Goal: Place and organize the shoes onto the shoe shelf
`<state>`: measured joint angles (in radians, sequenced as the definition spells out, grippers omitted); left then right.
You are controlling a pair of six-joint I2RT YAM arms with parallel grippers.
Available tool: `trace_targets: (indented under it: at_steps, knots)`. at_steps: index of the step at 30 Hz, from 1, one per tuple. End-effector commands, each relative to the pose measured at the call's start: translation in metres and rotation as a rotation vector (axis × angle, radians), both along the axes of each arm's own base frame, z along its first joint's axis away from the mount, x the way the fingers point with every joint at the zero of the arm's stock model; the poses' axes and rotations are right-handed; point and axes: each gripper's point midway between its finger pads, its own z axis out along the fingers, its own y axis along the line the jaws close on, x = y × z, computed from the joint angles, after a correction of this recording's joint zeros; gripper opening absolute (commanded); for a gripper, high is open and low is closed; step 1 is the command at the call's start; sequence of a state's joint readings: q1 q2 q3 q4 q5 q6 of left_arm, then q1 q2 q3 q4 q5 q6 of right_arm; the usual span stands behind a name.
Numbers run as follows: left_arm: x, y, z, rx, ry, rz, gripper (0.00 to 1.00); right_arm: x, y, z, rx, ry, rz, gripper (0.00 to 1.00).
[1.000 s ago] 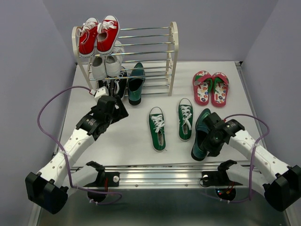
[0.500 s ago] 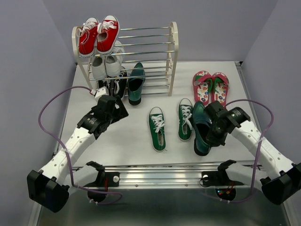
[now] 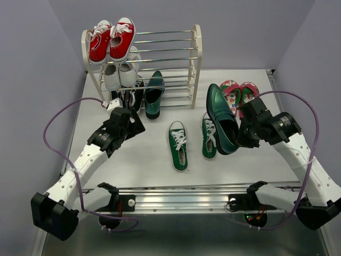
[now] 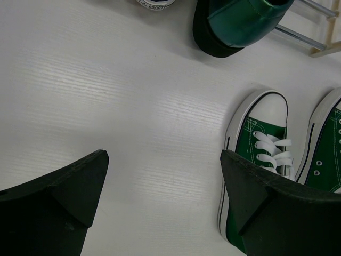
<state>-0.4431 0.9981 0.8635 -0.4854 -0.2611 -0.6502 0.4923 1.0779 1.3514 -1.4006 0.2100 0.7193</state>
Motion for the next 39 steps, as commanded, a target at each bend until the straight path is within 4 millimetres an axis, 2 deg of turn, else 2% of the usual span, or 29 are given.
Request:
trace_targets:
  at_steps: [1,6,13,20,28,36,39]
  knots:
    - [0.004,0.0,0.006,-0.001,-0.031,-0.006,0.99,0.021,0.031,0.014,0.101,-0.078,0.141,0.01]
    - [0.004,0.001,0.006,-0.001,-0.034,-0.005,0.99,0.03,0.063,0.007,0.203,-0.057,0.248,0.01]
    - [0.005,0.002,0.007,-0.003,-0.034,-0.002,0.99,0.046,0.091,-0.009,0.246,-0.029,0.321,0.01]
    - [0.006,0.002,0.006,-0.005,-0.032,-0.007,0.99,0.07,0.09,-0.016,0.186,-0.034,0.27,0.01]
    - [0.005,0.001,0.007,-0.011,-0.035,-0.014,0.99,0.091,0.1,-0.026,0.18,-0.037,0.263,0.01]
    - [0.005,0.001,0.007,-0.016,-0.037,-0.014,0.99,0.128,0.12,-0.031,0.201,-0.097,0.258,0.01]
    - [0.005,0.002,0.006,-0.013,-0.035,-0.011,0.99,0.143,0.127,-0.026,0.219,-0.142,0.244,0.01]
